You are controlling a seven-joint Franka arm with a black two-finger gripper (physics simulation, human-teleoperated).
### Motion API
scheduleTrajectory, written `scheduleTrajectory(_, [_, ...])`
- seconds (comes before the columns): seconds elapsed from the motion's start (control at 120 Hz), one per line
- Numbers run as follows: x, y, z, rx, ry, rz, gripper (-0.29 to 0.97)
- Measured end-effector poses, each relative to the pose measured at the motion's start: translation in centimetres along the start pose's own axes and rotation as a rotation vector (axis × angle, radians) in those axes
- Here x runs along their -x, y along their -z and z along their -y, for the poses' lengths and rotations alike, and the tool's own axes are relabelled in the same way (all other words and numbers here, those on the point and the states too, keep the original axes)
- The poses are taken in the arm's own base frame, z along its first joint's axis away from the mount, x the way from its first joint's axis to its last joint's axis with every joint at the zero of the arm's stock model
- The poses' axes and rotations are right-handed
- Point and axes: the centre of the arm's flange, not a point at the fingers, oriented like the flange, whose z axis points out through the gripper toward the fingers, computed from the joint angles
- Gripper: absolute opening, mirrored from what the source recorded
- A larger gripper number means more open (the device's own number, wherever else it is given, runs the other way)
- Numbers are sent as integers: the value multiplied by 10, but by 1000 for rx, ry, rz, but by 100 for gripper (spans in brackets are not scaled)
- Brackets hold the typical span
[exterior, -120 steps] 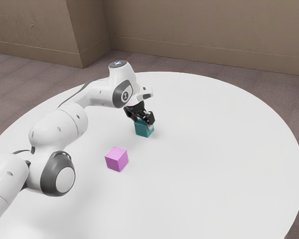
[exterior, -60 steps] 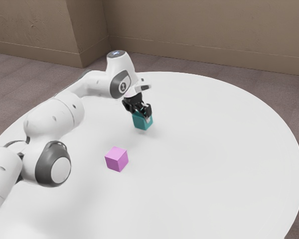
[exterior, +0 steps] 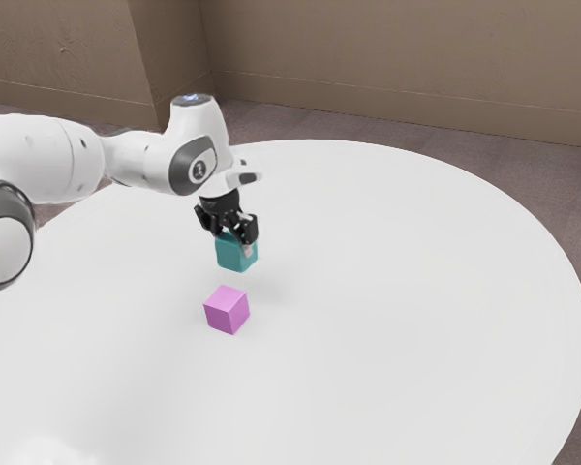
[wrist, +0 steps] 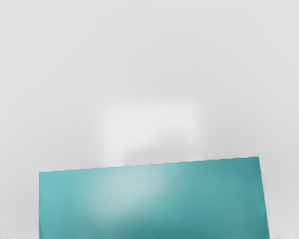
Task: Pick up the blue block with one arm, and put the blue block on the pink block with one arm
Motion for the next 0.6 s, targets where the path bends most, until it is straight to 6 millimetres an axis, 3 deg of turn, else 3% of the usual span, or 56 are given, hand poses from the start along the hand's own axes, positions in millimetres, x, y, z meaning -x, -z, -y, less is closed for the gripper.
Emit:
scheduleTrajectory(0.158, [37, -5, 0, -11, 22, -63, 32])
scheduleTrajectory(0.425, [62, 2, -12, -17, 36, -140, 32])
scheduleTrajectory(0.6, [91, 0, -16, -15, 52, -125, 34])
